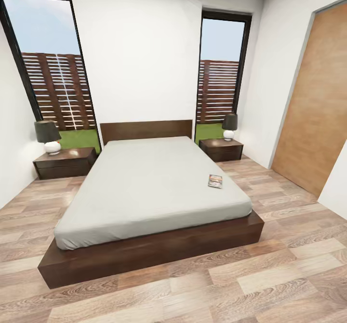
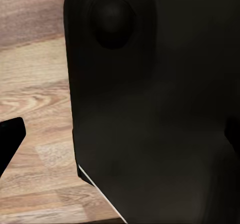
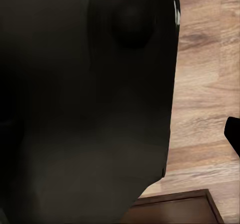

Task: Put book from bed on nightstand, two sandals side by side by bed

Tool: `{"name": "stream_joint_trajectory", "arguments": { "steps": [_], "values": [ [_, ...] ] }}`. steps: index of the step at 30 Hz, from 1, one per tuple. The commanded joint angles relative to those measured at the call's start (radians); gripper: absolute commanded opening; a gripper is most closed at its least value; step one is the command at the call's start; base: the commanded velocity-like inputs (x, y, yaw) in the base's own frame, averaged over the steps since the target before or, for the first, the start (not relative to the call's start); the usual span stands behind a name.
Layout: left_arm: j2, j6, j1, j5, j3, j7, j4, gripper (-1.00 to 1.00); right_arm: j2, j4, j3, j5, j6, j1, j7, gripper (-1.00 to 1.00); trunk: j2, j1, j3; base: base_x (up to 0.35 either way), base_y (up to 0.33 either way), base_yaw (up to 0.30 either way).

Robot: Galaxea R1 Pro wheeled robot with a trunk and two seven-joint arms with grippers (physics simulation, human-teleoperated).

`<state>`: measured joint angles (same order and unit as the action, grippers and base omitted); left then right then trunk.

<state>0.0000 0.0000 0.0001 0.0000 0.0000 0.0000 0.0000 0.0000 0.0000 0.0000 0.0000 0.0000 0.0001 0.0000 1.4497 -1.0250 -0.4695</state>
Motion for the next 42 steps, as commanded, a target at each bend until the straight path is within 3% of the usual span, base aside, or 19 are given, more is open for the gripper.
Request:
{"name": "stream_joint_trajectory", "arguments": {
  "steps": [1,23,42],
  "values": [
    [-0.006,0.000,-0.002,-0.002,-0.002,-0.006,-0.006,1.00,-0.003,0.003,-0.005,0.001,0.006,-0.003,-0.004,1.00,0.000,0.000,0.000,0.000,0.000,0.000],
    [-0.010,0.002,-0.002,0.005,0.002,-0.008,-0.086,1.00,-0.006,-0.001,-0.011,-0.003,-0.006,-0.003,-0.004,1.00,0.000,0.000,0.000,0.000,0.000,0.000],
    [0.010,0.001,-0.002,0.109,0.003,0.001,-0.193,1.00,-0.015,-0.096,-0.029,-0.005,-0.038,-0.006,-0.012,1.00,0.000,0.000,0.000,0.000,0.000,0.000]
  ]
}}
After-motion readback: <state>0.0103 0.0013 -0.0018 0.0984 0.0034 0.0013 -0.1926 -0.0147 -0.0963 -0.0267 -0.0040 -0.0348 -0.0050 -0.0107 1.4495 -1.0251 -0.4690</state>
